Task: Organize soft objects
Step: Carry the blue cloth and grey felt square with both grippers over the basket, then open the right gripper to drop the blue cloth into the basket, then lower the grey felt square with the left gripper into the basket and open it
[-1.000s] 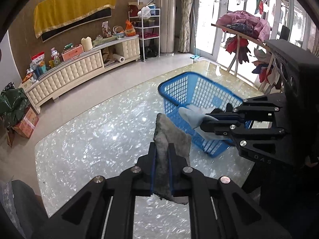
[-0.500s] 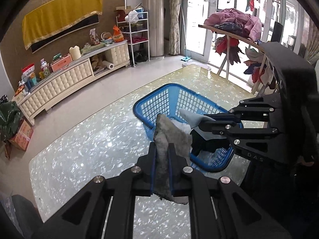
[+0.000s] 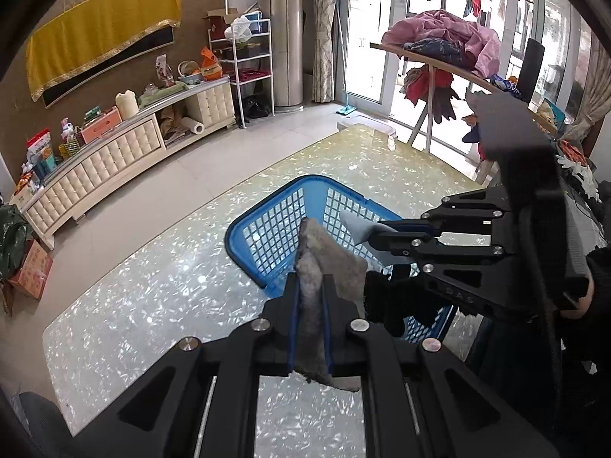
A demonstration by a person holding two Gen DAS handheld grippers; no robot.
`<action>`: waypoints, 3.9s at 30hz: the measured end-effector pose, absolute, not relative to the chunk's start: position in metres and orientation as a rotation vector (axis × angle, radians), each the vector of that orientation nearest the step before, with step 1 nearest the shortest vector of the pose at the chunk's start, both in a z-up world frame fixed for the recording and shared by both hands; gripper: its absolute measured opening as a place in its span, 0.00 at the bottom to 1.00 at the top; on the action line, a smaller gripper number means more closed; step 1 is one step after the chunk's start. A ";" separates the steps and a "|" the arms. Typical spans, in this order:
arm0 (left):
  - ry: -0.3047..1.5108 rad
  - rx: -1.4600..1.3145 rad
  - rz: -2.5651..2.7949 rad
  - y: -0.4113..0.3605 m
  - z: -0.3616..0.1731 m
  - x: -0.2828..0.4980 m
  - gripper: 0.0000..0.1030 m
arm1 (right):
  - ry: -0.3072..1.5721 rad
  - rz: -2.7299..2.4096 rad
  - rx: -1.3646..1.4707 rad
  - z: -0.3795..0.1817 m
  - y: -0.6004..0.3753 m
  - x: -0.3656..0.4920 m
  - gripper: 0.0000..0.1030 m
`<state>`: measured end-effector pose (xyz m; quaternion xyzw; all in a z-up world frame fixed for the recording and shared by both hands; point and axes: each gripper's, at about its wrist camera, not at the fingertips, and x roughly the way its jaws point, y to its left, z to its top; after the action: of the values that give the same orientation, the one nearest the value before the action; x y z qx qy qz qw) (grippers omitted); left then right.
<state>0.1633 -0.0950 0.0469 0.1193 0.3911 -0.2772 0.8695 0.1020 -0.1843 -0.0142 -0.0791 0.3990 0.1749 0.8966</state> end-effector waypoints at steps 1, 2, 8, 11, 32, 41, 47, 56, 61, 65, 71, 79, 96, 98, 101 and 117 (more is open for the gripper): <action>0.821 0.250 -0.582 -0.098 0.046 0.166 0.09 | 0.832 0.357 -0.167 -0.016 -0.186 0.104 0.05; 0.824 0.249 -0.586 -0.098 0.044 0.169 0.09 | 0.839 0.354 -0.168 -0.018 -0.187 0.106 0.05; 0.845 0.255 -0.593 -0.107 0.032 0.188 0.09 | 0.882 0.339 -0.173 -0.031 -0.195 0.119 0.05; 0.854 0.252 -0.590 -0.109 0.029 0.195 0.09 | 0.914 0.339 -0.173 -0.039 -0.196 0.124 0.05; 0.852 0.241 -0.576 -0.102 0.037 0.186 0.09 | 0.954 0.345 -0.177 -0.027 -0.203 0.128 0.74; 0.828 0.232 -0.580 -0.098 0.047 0.168 0.09 | 0.887 0.339 -0.169 -0.007 -0.211 0.104 0.99; 0.808 0.227 -0.587 -0.098 0.054 0.149 0.09 | 0.859 0.330 -0.137 0.000 -0.215 0.086 1.00; 0.802 0.226 -0.590 -0.103 0.057 0.129 0.09 | 0.804 0.282 -0.118 -0.001 -0.225 0.061 1.00; 0.809 0.221 -0.591 -0.105 0.055 0.125 0.09 | 0.797 0.258 -0.105 -0.005 -0.231 0.055 1.00; 0.815 0.227 -0.585 -0.108 0.053 0.125 0.09 | 0.770 0.246 -0.071 0.000 -0.238 0.055 1.00; 0.835 0.238 -0.569 -0.114 0.048 0.136 0.09 | 0.731 0.229 -0.066 -0.001 -0.240 0.050 1.00; 0.882 0.265 -0.556 -0.127 0.030 0.162 0.09 | 0.709 0.229 -0.123 -0.007 -0.233 0.044 1.00; 0.959 0.365 -0.600 -0.160 -0.009 0.199 0.09 | 0.746 0.201 -0.032 -0.014 -0.255 0.050 1.00; 0.965 0.380 -0.608 -0.161 -0.012 0.201 0.09 | 0.753 0.199 -0.016 -0.014 -0.259 0.052 1.00; 0.975 0.379 -0.619 -0.159 -0.017 0.206 0.09 | 0.764 0.193 -0.001 -0.015 -0.262 0.052 1.00; 0.980 0.452 -0.594 -0.163 -0.039 0.218 0.10 | 0.849 0.136 0.003 -0.024 -0.270 0.063 1.00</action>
<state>0.2182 -0.1628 -0.0391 0.2120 0.4596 -0.2787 0.8162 0.0634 -0.2696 -0.0241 0.0016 0.4115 0.0659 0.9090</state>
